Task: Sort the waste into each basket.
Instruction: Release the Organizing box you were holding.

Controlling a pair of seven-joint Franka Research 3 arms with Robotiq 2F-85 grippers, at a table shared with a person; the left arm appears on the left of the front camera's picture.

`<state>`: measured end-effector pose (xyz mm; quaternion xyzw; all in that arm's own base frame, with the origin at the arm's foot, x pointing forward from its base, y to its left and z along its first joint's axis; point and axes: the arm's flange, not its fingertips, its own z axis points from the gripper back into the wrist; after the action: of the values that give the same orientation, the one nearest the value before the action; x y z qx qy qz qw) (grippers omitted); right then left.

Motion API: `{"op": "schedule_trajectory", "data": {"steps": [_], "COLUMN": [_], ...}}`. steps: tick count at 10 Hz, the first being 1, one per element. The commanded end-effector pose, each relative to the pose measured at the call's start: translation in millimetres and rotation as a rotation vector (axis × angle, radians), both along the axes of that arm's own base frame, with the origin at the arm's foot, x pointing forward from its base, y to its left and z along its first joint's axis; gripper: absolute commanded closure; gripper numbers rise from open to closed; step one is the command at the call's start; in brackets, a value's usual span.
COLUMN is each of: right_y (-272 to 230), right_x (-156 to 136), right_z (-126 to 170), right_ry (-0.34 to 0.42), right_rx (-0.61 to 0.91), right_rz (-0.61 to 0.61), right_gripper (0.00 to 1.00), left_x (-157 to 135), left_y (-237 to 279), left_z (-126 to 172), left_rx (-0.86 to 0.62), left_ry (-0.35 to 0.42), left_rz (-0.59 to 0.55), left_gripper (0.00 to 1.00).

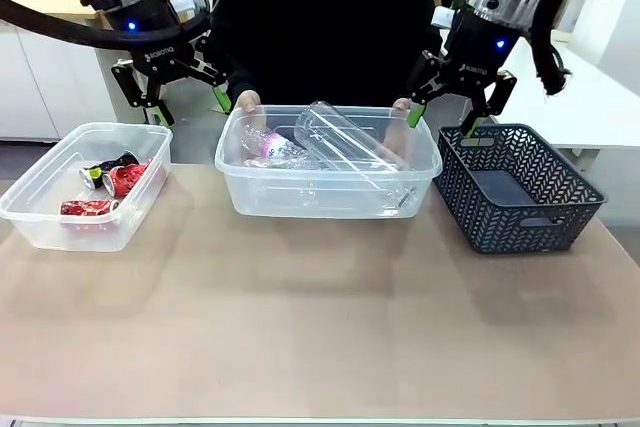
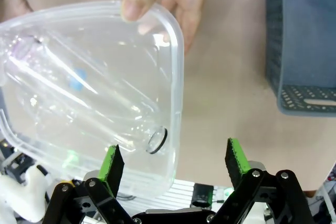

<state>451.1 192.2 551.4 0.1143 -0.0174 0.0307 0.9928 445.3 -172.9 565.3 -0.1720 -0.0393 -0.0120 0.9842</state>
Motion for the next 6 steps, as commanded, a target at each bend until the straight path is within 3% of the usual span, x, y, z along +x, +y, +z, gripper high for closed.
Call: {"op": "schedule_trajectory", "data": {"steps": [1, 3, 4, 5, 6], "right_y": [0.1, 0.0, 4.6, -3.2, -19.0], "right_x": [0.1, 0.0, -47.0, -107.5, -154.0], "right_z": [3.6, 0.0, 22.3, 37.1, 42.6], "right_ry": [-0.002, 0.000, -0.084, -0.158, -0.163], "right_rx": [0.001, 0.000, -0.016, -0.086, -0.130], "right_rz": [0.008, 0.000, 0.133, 0.170, 0.165], "right_gripper": [0.00, 0.00, 0.00, 0.00, 0.00], "left_x": [-0.8, 0.0, -24.6, -68.1, -103.4], "left_y": [0.4, 0.0, -9.3, -5.6, 2.1], "left_z": [3.5, 0.0, 20.5, 31.9, 33.4], "left_rx": [0.011, 0.000, 0.096, 0.110, 0.103], "left_ry": [0.001, 0.000, -0.004, -0.047, -0.071], "left_rz": [0.015, 0.000, -0.037, -0.156, -0.195], "left_gripper": [0.00, 0.00, 0.00, 0.00, 0.00]}}
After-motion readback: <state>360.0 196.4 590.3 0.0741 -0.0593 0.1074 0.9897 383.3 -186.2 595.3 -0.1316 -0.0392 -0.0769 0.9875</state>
